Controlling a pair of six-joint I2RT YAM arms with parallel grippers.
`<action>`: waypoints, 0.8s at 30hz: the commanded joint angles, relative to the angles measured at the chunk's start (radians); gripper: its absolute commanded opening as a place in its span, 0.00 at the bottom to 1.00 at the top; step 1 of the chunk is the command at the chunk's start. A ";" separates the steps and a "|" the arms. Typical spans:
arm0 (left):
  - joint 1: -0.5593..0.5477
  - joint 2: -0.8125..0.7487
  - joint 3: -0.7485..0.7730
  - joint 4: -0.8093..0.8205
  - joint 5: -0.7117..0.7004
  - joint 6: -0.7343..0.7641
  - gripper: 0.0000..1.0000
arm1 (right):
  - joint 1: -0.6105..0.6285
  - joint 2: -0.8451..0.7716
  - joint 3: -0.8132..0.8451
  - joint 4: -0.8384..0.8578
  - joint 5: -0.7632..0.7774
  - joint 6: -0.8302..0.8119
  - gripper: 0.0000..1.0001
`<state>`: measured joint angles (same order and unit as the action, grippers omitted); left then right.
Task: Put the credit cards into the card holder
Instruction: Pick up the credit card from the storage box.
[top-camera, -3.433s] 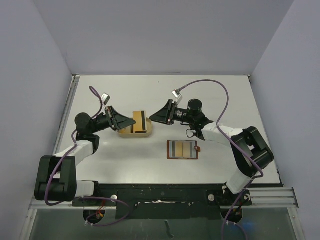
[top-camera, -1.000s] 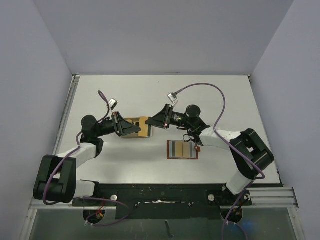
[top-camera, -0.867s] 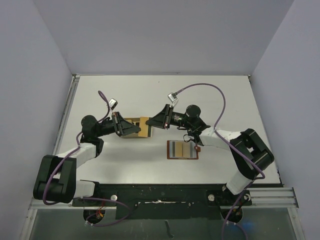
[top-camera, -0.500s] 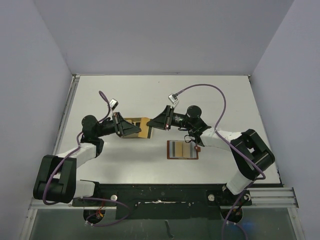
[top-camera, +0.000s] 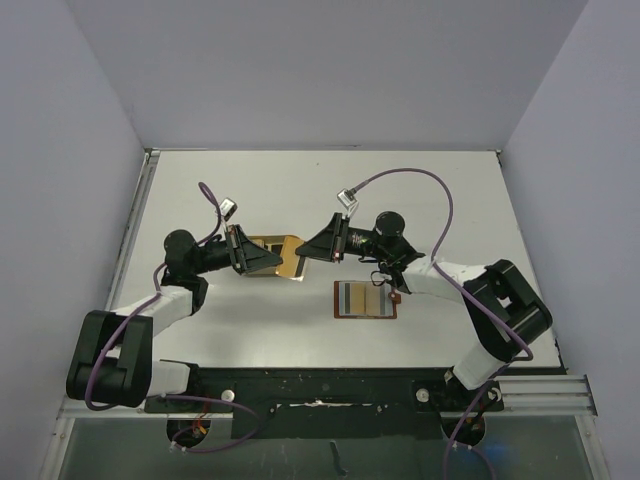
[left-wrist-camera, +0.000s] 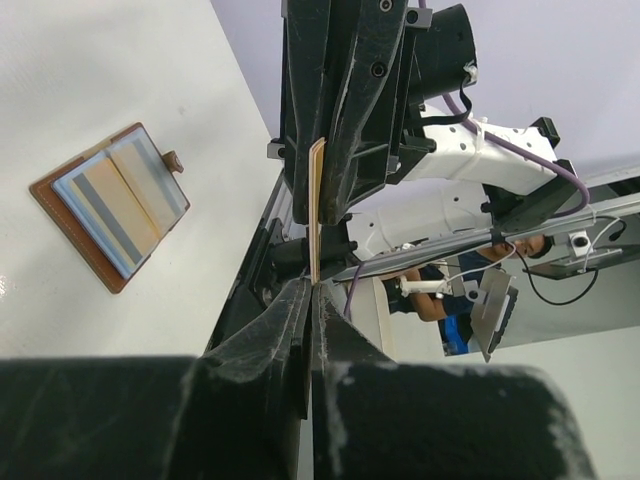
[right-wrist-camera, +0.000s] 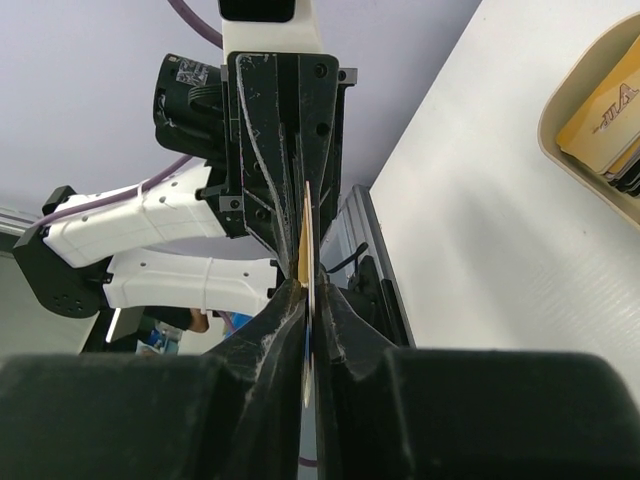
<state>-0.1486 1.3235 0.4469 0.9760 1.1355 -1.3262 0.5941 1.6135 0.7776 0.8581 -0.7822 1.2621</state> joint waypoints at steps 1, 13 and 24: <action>0.010 -0.044 0.050 -0.001 0.025 0.048 0.00 | -0.038 -0.039 -0.023 -0.033 -0.009 -0.043 0.09; 0.016 -0.061 0.060 -0.114 -0.012 0.122 0.00 | -0.067 -0.079 -0.067 -0.084 -0.012 -0.082 0.06; 0.005 -0.132 0.096 -0.512 -0.183 0.349 0.00 | -0.195 -0.291 -0.177 -0.463 0.053 -0.290 0.01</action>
<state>-0.1352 1.2362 0.4950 0.5804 1.0340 -1.0714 0.4446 1.4326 0.6121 0.6090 -0.7845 1.1187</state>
